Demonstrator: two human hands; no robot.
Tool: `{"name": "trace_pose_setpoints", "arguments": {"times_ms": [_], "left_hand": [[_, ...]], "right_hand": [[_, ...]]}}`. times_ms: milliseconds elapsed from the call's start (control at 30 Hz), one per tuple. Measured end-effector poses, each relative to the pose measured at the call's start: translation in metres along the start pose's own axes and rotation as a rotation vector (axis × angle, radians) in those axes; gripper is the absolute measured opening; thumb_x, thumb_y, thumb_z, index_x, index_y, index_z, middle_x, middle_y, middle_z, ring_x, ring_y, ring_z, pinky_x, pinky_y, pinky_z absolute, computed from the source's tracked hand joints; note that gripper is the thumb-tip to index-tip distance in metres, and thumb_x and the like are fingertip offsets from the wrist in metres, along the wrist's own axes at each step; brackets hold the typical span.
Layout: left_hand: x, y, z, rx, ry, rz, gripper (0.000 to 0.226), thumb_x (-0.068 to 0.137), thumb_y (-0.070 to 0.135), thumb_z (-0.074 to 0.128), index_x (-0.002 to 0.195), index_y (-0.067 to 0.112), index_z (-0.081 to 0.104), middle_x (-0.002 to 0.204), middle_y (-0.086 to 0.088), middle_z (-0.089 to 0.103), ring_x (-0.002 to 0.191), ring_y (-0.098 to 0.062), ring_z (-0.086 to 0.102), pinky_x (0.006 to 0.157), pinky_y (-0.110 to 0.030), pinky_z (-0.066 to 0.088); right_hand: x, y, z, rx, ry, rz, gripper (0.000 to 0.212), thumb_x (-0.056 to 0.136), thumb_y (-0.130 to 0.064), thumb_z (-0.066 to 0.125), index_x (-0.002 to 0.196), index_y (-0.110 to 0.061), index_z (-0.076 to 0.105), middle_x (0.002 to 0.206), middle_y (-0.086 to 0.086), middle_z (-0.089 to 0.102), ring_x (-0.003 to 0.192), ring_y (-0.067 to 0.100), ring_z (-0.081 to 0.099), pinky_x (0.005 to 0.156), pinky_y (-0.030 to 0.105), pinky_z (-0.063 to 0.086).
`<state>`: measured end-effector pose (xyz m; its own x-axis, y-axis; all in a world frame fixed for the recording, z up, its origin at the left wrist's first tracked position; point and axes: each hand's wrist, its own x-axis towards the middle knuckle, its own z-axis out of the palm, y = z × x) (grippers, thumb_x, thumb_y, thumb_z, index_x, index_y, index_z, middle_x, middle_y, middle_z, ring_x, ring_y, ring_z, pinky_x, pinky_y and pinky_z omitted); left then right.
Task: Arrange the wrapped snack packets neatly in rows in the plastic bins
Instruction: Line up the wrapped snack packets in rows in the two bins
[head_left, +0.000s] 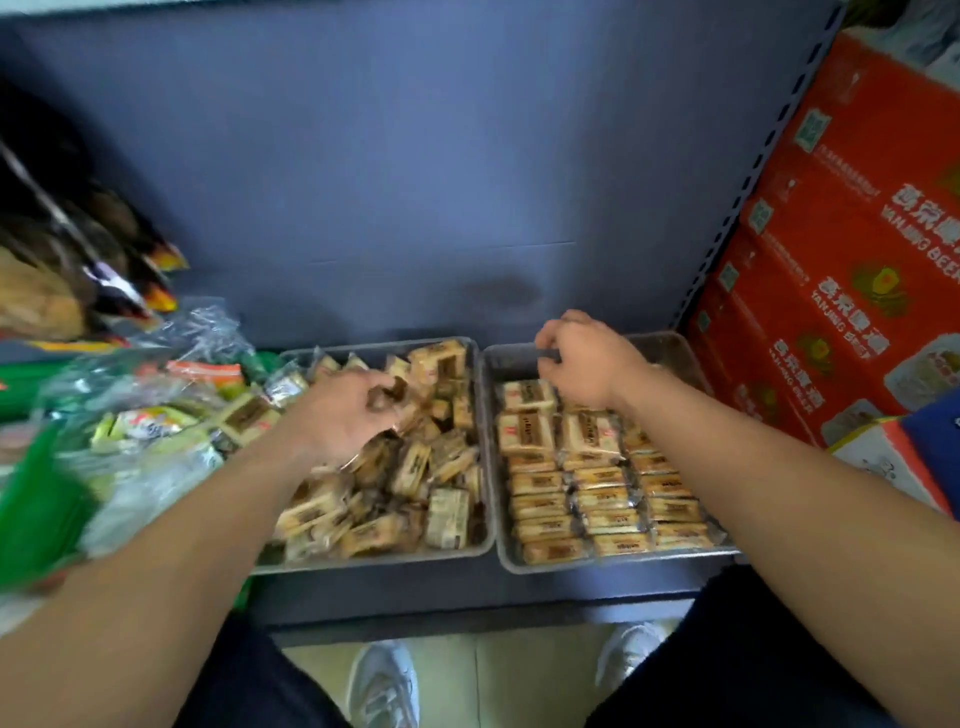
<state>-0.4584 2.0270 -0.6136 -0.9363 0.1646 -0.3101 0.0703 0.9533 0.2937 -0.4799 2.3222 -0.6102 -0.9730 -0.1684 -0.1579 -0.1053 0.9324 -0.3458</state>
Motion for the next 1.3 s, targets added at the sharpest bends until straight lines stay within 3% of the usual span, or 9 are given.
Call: {"name": "trace_pose_setpoints", "arguments": {"times_ms": [267,433,600,700,800,933,1033,1133,1300], "left_hand": [[-0.014,-0.054,0.015,0.160,-0.005,0.029,0.042,0.094,0.052,0.061,0.135,0.040,0.057,0.156,0.007,0.044,0.141,-0.021,0.043,0.118,-0.045,0.032],[0.003,-0.051,0.025,0.271,-0.080,0.085,0.049,0.094,0.055,0.061,0.140,0.041,0.051,0.156,0.002,0.043,0.146,-0.024,0.035,0.122,-0.051,0.014],[0.018,-0.042,0.038,0.316,-0.167,0.122,0.071,0.088,0.061,0.065,0.150,0.042,0.037,0.159,-0.001,0.041,0.149,-0.027,0.030,0.124,-0.050,0.006],[0.024,-0.032,0.049,0.403,-0.227,0.182,0.079,0.085,0.067,0.064,0.152,0.050,0.026,0.161,0.006,0.036,0.151,-0.024,0.028,0.123,-0.056,-0.001],[0.025,-0.027,0.053,0.463,-0.291,0.208,0.064,0.086,0.061,0.066,0.143,0.053,0.039,0.155,0.014,0.043,0.150,-0.019,0.030,0.119,-0.060,-0.006],[0.023,-0.028,0.048,0.449,-0.277,0.207,0.022,0.086,0.048,0.073,0.106,0.042,0.065,0.145,0.023,0.050,0.145,-0.013,0.034,0.119,-0.058,-0.009],[0.023,-0.030,0.051,0.430,-0.263,0.179,0.044,0.088,0.047,0.071,0.126,0.045,0.050,0.149,0.019,0.048,0.146,-0.013,0.033,0.122,-0.056,-0.009],[0.024,-0.029,0.054,0.445,-0.292,0.188,0.075,0.087,0.055,0.067,0.151,0.048,0.027,0.140,0.026,0.055,0.145,-0.011,0.035,0.122,-0.059,-0.007],[0.033,-0.024,0.059,0.438,-0.231,0.160,0.051,0.084,0.065,0.064,0.132,0.052,0.050,0.134,0.023,0.057,0.138,-0.015,0.044,0.120,-0.059,-0.002]], "right_hand": [[0.032,-0.069,0.084,-0.210,-0.254,-0.271,0.046,0.095,-0.050,0.058,0.134,-0.026,0.059,0.132,0.000,0.059,0.124,0.026,0.054,0.105,0.045,0.042],[0.037,-0.077,0.125,-0.468,-0.407,-0.376,0.056,0.097,-0.065,0.038,0.142,-0.034,0.051,0.138,-0.007,0.060,0.139,0.020,0.044,0.120,0.055,-0.011],[0.037,-0.072,0.112,-0.363,-0.555,-0.419,0.078,0.081,-0.084,0.047,0.143,-0.036,0.050,0.140,-0.007,0.056,0.141,0.018,0.040,0.119,0.053,-0.017],[0.035,-0.063,0.106,-0.241,-0.596,-0.433,0.053,0.081,-0.077,0.057,0.117,-0.039,0.060,0.115,-0.016,0.059,0.126,0.013,0.049,0.121,0.048,-0.014],[0.030,-0.057,0.107,-0.213,-0.561,-0.436,0.029,0.084,-0.063,0.067,0.095,-0.036,0.061,0.102,-0.019,0.061,0.116,0.008,0.053,0.123,0.045,-0.014],[0.025,-0.059,0.109,-0.189,-0.549,-0.435,0.026,0.088,-0.053,0.070,0.103,-0.034,0.062,0.090,-0.018,0.068,0.108,0.006,0.058,0.123,0.047,-0.014],[0.026,-0.063,0.104,-0.219,-0.563,-0.431,0.056,0.086,-0.063,0.066,0.134,-0.036,0.053,0.093,-0.018,0.070,0.120,0.008,0.055,0.120,0.047,-0.012],[0.024,-0.066,0.106,-0.228,-0.606,-0.447,0.050,0.085,-0.069,0.062,0.125,-0.039,0.060,0.104,-0.021,0.068,0.125,0.010,0.052,0.118,0.050,-0.019],[0.017,-0.067,0.107,-0.115,-0.599,-0.410,0.032,0.084,-0.054,0.074,0.105,-0.036,0.058,0.095,-0.020,0.060,0.107,0.008,0.053,0.120,0.044,-0.019]]}}
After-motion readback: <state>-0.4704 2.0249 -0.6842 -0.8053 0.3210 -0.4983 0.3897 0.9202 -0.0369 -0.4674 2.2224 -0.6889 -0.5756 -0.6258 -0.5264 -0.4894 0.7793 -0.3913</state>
